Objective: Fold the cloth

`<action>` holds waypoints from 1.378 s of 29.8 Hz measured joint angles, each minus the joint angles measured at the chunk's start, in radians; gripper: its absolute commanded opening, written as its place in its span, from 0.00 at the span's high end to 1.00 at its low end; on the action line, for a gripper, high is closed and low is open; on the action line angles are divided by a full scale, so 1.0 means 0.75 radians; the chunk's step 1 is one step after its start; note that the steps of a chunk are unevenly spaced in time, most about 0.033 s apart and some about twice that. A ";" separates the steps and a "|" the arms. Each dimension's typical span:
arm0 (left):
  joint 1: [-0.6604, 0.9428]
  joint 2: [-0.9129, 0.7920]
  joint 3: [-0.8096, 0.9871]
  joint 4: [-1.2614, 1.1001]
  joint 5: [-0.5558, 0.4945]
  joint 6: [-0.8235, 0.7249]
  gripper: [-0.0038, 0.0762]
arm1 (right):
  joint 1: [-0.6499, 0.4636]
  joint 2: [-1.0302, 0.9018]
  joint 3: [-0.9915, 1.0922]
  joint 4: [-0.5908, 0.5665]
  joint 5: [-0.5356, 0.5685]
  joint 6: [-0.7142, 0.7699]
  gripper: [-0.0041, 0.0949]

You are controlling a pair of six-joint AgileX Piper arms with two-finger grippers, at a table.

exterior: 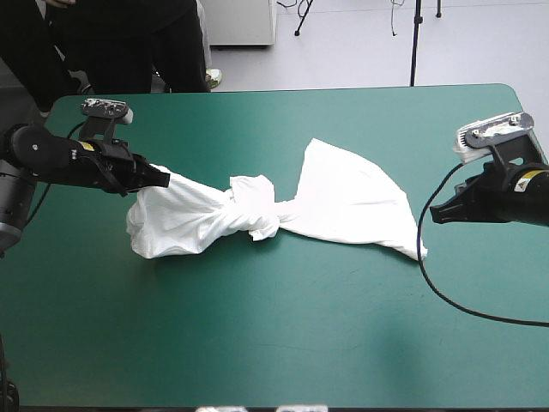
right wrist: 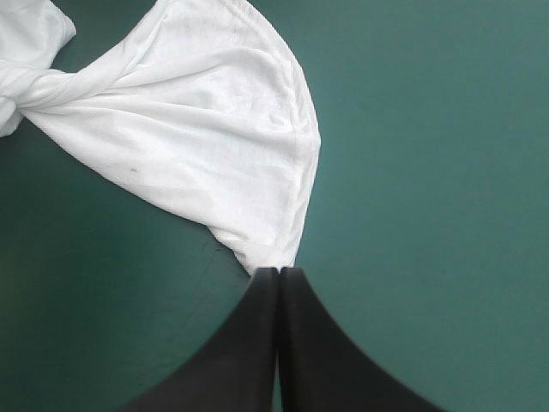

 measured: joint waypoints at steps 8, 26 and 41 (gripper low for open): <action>0.000 0.000 0.000 0.000 0.000 0.000 0.96 | 0.000 0.000 0.000 0.000 0.000 0.000 0.98; 0.000 0.000 0.000 0.000 0.000 0.000 0.96 | 0.000 0.164 0.000 0.000 0.026 0.174 0.51; 0.000 0.000 0.000 -0.020 0.005 0.000 0.96 | 0.000 0.538 0.123 -0.016 0.013 0.289 0.34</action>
